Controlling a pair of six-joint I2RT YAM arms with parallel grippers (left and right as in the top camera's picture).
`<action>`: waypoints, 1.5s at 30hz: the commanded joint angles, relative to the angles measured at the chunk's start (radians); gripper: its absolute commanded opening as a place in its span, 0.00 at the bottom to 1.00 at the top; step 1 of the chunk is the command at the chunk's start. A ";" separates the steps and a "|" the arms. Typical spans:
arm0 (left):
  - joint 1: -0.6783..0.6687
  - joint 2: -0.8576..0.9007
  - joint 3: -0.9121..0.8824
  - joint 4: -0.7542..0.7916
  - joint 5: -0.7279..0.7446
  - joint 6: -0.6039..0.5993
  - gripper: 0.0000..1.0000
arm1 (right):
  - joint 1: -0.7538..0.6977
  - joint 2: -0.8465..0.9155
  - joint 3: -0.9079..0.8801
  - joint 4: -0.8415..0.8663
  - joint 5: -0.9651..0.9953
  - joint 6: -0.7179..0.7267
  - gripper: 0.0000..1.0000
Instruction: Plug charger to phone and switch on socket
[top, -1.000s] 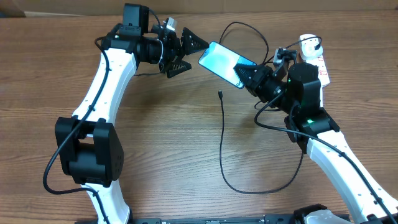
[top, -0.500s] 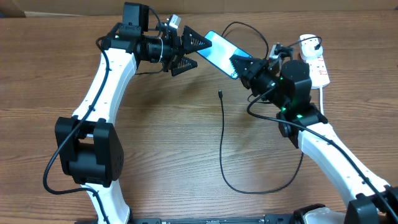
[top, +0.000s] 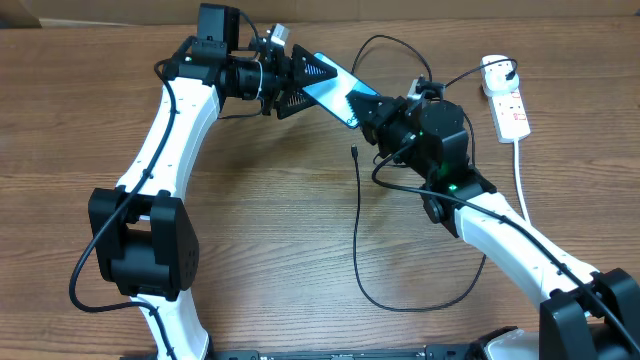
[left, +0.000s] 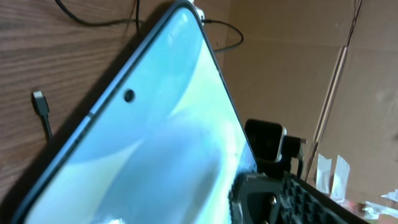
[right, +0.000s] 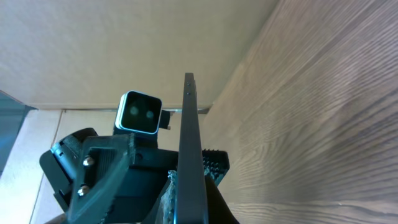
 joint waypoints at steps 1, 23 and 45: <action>-0.005 -0.037 0.021 0.040 -0.027 -0.056 0.68 | 0.018 -0.011 0.010 0.018 0.024 0.039 0.04; -0.051 -0.037 0.021 0.262 -0.139 -0.253 0.39 | 0.064 -0.003 0.010 -0.033 -0.012 0.138 0.04; -0.060 -0.037 0.021 0.488 0.048 -0.305 0.38 | 0.064 -0.003 0.010 -0.005 -0.192 0.195 0.04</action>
